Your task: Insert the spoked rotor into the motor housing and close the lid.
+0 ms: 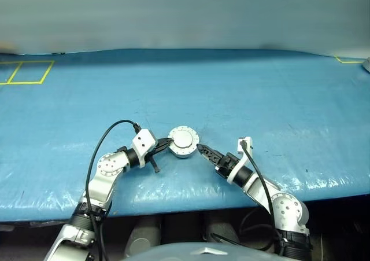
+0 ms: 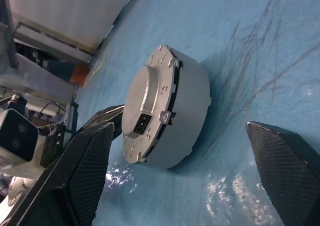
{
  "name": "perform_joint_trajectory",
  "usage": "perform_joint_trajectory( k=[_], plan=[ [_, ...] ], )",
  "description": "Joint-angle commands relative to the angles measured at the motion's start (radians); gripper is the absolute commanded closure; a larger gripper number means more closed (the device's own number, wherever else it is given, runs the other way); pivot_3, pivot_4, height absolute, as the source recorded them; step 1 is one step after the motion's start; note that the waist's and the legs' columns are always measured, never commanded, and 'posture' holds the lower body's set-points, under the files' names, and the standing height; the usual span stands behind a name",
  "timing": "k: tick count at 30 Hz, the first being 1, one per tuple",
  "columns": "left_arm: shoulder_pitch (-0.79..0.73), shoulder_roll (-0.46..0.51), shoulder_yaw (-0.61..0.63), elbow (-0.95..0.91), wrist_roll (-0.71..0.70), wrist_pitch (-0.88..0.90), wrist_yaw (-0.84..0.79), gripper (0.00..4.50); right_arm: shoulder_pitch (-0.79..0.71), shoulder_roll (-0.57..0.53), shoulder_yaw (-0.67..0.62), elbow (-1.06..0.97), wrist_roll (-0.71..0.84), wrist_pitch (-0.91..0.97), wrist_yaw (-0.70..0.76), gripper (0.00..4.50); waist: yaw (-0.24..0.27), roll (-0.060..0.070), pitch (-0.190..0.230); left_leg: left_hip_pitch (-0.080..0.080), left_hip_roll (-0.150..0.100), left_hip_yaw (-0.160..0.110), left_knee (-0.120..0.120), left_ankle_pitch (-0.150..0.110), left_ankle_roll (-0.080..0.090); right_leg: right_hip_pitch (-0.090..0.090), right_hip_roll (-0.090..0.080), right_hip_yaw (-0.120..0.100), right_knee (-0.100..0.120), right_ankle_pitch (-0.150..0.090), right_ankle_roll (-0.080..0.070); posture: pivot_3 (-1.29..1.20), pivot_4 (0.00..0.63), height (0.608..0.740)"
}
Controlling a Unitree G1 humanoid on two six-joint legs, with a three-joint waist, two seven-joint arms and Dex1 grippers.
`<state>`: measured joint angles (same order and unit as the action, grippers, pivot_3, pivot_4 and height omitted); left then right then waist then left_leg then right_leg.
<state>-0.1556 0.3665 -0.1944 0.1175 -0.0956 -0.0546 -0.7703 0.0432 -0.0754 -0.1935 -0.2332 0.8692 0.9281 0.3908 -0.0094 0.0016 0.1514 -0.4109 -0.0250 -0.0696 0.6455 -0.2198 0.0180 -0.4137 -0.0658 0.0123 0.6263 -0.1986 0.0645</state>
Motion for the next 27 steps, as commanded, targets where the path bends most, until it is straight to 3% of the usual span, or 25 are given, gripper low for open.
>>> perform_joint_trajectory(
  k=[1,15,18,25,27],
  plan=[
    [-0.009,0.005,-0.020,0.007,0.007,0.031,-0.018,4.50,-0.009,0.001,0.024,0.026,0.013,0.017,0.001,0.04,0.000,0.000,0.000,0.000,0.000,0.000,0.000,0.000,0.000,0.000,0.000,0.000,0.000,0.000,0.000,0.00,0.150,0.740],
    [-0.001,0.005,-0.024,-0.004,0.016,0.036,-0.021,4.50,-0.061,0.059,0.097,0.135,-0.010,-0.013,0.018,0.04,-0.003,0.000,0.000,0.000,0.000,0.000,-0.001,0.000,0.000,0.000,0.001,0.000,0.000,0.000,0.000,0.00,0.150,0.740],
    [-0.001,0.007,-0.024,-0.002,0.019,0.035,-0.020,4.50,-0.062,0.069,0.101,0.151,-0.014,-0.025,0.029,0.68,-0.003,-0.001,-0.001,0.001,0.000,0.000,0.000,0.000,0.000,0.000,0.001,0.000,0.000,0.000,0.000,0.00,0.150,0.740],
    [-0.004,0.008,-0.026,0.005,0.022,0.034,-0.021,4.50,-0.061,0.062,0.094,0.140,-0.009,-0.044,0.046,2.90,-0.003,-0.001,-0.001,0.000,0.001,0.000,-0.001,0.000,0.000,0.000,0.001,0.000,0.000,0.000,0.000,0.00,0.150,0.740],
    [-0.006,0.007,-0.028,0.007,0.023,0.034,-0.022,4.50,-0.059,0.059,0.100,0.135,-0.010,-0.048,0.052,3.21,-0.003,-0.001,-0.001,0.001,0.001,0.000,0.000,0.000,0.000,-0.001,0.001,0.000,0.000,0.000,0.000,0.00,0.150,0.740]
  ],
)
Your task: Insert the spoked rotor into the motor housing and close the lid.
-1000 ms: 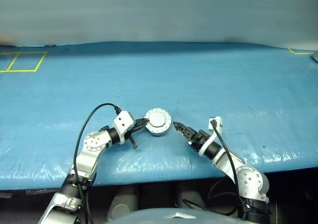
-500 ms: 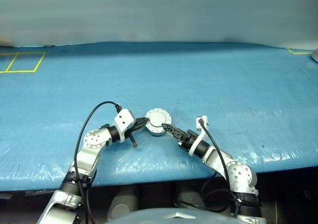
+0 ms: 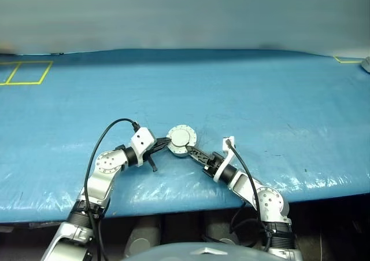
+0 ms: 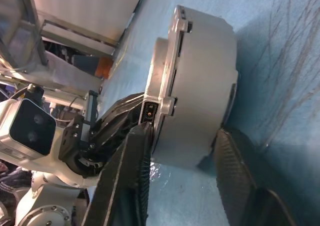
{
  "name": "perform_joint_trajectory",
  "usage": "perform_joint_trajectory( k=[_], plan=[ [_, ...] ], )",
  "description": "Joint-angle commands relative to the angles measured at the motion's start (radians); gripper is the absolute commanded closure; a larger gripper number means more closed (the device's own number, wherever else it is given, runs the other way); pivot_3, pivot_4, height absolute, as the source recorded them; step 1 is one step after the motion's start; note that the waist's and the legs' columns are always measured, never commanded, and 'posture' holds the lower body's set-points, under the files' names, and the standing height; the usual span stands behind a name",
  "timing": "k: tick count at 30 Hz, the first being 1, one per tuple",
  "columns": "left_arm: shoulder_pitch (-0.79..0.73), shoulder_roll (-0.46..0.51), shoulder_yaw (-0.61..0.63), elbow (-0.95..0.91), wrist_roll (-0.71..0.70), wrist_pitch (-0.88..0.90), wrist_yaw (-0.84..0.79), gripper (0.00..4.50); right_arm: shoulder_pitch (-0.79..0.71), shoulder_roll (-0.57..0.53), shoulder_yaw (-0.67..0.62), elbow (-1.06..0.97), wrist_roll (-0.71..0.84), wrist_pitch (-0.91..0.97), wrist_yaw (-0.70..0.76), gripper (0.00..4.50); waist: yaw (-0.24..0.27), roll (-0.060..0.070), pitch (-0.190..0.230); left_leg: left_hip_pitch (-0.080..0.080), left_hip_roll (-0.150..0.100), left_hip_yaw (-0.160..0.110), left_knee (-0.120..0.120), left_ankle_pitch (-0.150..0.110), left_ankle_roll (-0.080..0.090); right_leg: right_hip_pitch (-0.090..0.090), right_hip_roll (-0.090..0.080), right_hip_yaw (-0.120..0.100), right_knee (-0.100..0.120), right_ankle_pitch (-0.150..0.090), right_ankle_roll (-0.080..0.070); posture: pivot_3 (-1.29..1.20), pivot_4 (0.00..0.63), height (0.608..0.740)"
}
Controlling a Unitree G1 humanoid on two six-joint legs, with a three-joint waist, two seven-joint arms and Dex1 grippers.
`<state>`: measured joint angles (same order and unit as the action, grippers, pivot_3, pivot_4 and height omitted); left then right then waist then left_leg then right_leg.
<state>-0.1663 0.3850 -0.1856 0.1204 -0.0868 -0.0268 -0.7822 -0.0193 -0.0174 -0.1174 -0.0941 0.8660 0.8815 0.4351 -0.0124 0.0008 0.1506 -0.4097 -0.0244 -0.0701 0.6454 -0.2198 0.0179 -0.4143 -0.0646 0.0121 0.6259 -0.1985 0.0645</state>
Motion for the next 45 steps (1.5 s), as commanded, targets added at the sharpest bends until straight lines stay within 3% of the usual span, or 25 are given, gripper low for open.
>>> perform_joint_trajectory(
  k=[1,13,18,22,26,32,40,45],
  plan=[
    [0.004,-0.013,-0.037,0.006,0.015,0.005,-0.010,4.50,0.004,0.000,0.029,-0.006,-0.011,-0.003,0.006,3.22,0.000,0.000,0.000,0.000,0.000,0.000,0.001,0.000,0.000,0.000,0.000,0.000,0.000,0.000,0.000,0.00,0.150,0.740],
    [0.003,-0.018,-0.026,0.006,-0.010,0.003,-0.031,4.50,0.014,0.030,0.011,0.005,0.002,-0.028,-0.005,3.22,-0.001,0.000,0.000,0.000,0.000,0.000,0.001,0.000,0.000,0.000,-0.001,0.000,0.000,0.000,0.000,0.00,0.150,0.740],
    [0.015,-0.027,0.037,-0.041,-0.133,0.054,-0.069,4.50,0.004,0.044,-0.005,0.012,-0.013,-0.019,-0.069,3.22,-0.005,0.000,0.000,-0.001,0.000,0.000,0.000,0.000,0.000,-0.001,-0.001,0.000,0.000,0.000,0.000,0.00,0.150,0.740],
    [0.041,-0.017,0.107,-0.118,-0.290,0.194,-0.110,4.50,0.014,0.056,-0.005,-0.001,-0.043,-0.061,-0.105,3.22,-0.014,-0.001,0.001,-0.002,0.001,0.000,0.000,0.000,0.000,-0.001,-0.001,0.000,0.000,0.000,0.000,0.00,0.150,0.740],
    [0.074,0.013,0.148,-0.151,-0.311,0.230,-0.093,4.50,0.050,0.062,0.035,-0.014,-0.127,-0.157,-0.126,3.22,-0.021,0.000,0.001,-0.002,0.003,0.000,-0.001,0.000,0.000,-0.001,0.000,0.000,0.001,0.000,-0.001,0.00,0.150,0.740],
    [0.100,-0.007,0.229,-0.194,-0.437,0.336,-0.070,4.50,0.043,0.139,-0.078,-0.003,0.143,-0.086,-0.124,3.22,-0.012,-0.001,0.003,-0.002,0.000,-0.001,-0.001,0.000,-0.001,-0.003,-0.003,0.000,-0.001,0.000,-0.001,0.00,0.150,0.740],
    [0.127,-0.031,0.304,-0.240,-0.611,0.490,-0.050,4.50,-0.032,0.173,-0.082,-0.086,0.377,-0.060,-0.153,3.22,-0.015,0.001,0.011,-0.012,0.000,0.001,-0.003,0.000,0.000,-0.011,-0.001,0.000,0.001,0.000,0.000,0.00,0.150,0.740],
    [0.156,-0.064,0.369,-0.287,-0.740,0.545,-0.032,4.50,-0.064,0.172,-0.059,-0.110,0.445,-0.066,-0.185,3.22,-0.023,0.001,0.013,-0.013,0.001,0.002,-0.003,0.000,0.000,-0.012,0.001,0.001,0.002,0.000,0.000,0.00,0.150,0.740]
  ],
)
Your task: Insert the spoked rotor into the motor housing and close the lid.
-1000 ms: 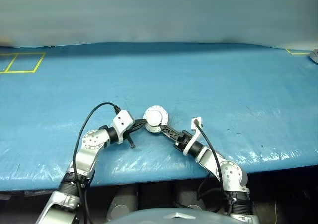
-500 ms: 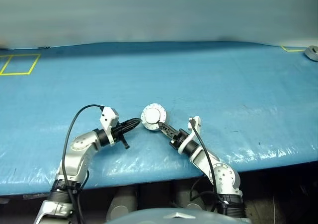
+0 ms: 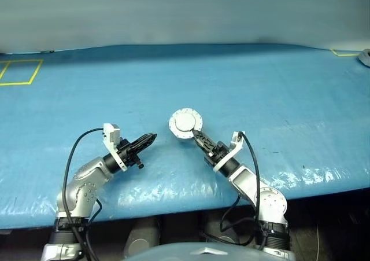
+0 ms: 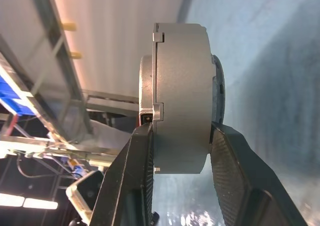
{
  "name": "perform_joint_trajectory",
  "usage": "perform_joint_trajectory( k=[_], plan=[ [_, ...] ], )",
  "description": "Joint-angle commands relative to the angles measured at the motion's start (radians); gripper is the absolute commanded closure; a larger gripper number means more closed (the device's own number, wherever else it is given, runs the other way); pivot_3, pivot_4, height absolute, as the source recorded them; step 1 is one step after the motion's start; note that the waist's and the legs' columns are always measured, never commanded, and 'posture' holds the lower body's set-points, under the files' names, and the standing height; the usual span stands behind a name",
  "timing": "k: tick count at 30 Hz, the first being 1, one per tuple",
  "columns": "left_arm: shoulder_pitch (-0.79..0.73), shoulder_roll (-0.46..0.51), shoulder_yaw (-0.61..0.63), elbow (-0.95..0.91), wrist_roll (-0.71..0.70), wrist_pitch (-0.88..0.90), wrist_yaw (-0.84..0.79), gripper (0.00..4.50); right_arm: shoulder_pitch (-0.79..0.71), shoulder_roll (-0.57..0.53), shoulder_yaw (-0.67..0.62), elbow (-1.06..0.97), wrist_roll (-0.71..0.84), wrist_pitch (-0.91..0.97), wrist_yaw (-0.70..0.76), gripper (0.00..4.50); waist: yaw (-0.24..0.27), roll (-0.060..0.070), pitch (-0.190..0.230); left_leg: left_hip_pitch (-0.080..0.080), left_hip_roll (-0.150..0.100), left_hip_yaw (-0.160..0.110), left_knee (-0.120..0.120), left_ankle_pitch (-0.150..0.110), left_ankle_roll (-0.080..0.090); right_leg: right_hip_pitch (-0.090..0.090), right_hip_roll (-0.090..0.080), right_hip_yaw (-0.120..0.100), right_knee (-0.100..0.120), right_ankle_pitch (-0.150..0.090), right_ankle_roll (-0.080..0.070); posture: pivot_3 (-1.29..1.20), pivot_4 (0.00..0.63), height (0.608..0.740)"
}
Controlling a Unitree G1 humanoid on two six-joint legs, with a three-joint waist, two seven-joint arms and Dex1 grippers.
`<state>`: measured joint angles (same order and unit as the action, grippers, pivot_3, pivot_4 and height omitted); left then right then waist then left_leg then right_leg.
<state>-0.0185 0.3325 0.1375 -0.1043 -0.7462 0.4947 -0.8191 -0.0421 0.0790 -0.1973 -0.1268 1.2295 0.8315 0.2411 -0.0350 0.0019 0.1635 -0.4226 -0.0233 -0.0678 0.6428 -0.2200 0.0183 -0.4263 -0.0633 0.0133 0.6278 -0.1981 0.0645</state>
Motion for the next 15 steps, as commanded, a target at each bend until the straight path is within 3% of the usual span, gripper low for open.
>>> perform_joint_trajectory(
  k=[1,2,4,8,15],
  plan=[
    [0.012,-0.019,0.055,-0.066,-0.100,0.031,0.008,4.50,-0.045,0.074,0.024,-0.081,0.096,-0.016,0.003,3.22,-0.001,0.000,0.000,0.000,0.000,0.000,0.000,0.000,0.000,0.000,0.000,0.000,0.000,0.000,0.000,0.00,0.150,0.740],
    [0.018,-0.028,0.066,-0.069,-0.126,0.045,0.014,4.50,-0.050,0.068,0.031,-0.088,0.108,-0.013,0.005,3.22,-0.001,0.000,0.000,0.000,0.000,0.000,0.000,0.000,0.000,0.000,0.000,0.000,0.000,0.000,0.000,0.00,0.150,0.740],
    [0.031,-0.040,0.079,-0.076,-0.161,0.066,0.024,3.93,-0.055,0.060,0.043,-0.098,0.131,-0.008,0.004,3.22,-0.001,0.000,0.000,0.000,0.000,0.000,0.001,0.000,0.000,0.001,0.001,0.000,0.000,0.000,0.000,0.00,0.150,0.740],
    [0.057,-0.112,0.105,-0.102,-0.289,0.110,0.061,2.61,-0.063,0.030,0.086,-0.124,0.147,0.017,0.024,3.22,-0.002,0.000,0.001,0.000,0.000,0.001,0.002,0.000,0.000,0.001,0.000,0.001,0.000,0.000,0.000,0.00,0.150,0.740],
    [0.084,-0.196,0.085,-0.132,-0.369,0.149,0.138,0.29,-0.075,-0.009,0.104,-0.126,0.152,0.031,0.016,3.22,0.000,-0.001,0.001,0.000,0.000,0.001,0.004,0.000,0.000,0.002,0.001,0.002,0.000,0.000,0.000,0.00,0.150,0.740]
  ],
)
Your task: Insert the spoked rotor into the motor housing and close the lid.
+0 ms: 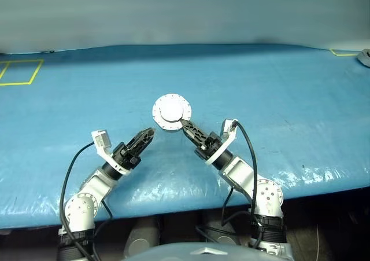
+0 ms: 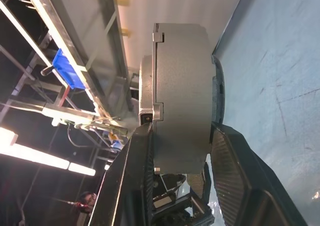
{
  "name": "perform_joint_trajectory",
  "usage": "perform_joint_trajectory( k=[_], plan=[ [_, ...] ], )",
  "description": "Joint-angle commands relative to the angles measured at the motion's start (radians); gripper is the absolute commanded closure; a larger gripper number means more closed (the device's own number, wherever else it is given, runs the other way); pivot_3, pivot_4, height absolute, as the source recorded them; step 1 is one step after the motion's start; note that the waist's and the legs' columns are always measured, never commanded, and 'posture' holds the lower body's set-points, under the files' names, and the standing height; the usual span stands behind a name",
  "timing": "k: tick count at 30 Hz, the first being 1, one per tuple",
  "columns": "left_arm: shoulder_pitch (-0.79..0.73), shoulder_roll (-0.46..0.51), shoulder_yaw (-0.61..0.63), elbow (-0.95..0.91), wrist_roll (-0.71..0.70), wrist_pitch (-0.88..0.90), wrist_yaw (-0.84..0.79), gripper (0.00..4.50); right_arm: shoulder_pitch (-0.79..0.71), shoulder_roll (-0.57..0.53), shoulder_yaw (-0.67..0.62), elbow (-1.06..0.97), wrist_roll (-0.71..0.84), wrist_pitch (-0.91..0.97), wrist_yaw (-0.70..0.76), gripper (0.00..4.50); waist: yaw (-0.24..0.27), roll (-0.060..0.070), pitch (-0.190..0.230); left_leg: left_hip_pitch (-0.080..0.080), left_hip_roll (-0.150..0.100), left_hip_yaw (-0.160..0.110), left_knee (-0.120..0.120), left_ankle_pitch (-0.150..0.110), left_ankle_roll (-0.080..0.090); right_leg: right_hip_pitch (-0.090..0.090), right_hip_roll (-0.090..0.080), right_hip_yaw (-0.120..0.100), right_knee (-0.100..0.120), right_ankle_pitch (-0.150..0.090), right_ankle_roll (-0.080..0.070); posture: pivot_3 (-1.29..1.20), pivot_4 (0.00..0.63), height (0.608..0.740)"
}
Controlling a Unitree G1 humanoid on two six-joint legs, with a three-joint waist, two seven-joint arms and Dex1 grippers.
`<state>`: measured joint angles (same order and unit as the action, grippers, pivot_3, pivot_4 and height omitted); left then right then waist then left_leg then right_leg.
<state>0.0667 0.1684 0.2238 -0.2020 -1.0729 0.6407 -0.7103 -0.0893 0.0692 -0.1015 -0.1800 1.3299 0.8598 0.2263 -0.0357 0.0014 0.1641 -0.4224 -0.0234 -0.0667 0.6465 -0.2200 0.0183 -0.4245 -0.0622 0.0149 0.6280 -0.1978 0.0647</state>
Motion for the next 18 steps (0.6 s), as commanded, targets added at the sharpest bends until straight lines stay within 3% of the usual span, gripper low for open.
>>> perform_joint_trajectory(
  k=[1,10,18],
  plan=[
    [-0.004,-0.046,-0.006,-0.037,-0.046,0.001,0.038,0.03,-0.029,-0.004,0.011,-0.073,0.050,0.006,0.031,3.22,0.001,0.000,0.000,0.000,0.000,0.000,0.000,0.000,0.000,0.000,0.000,0.000,0.000,0.000,0.000,0.00,0.150,0.740],
    [-0.071,-0.151,-0.002,0.059,-0.109,0.015,0.137,0.03,-0.036,-0.030,0.019,-0.073,0.053,0.026,0.016,3.22,0.001,0.000,0.000,0.000,-0.002,0.001,0.001,0.000,0.000,0.001,0.001,0.000,0.000,0.001,0.001,0.00,0.150,0.740],
    [-0.173,-0.203,-0.030,0.171,-0.097,0.017,0.104,0.03,-0.037,-0.044,0.024,-0.078,0.052,0.037,0.009,3.22,0.001,0.000,0.000,0.000,-0.002,0.003,0.002,0.000,0.000,0.002,0.002,0.000,0.000,0.001,0.001,0.00,0.150,0.740]
  ],
)
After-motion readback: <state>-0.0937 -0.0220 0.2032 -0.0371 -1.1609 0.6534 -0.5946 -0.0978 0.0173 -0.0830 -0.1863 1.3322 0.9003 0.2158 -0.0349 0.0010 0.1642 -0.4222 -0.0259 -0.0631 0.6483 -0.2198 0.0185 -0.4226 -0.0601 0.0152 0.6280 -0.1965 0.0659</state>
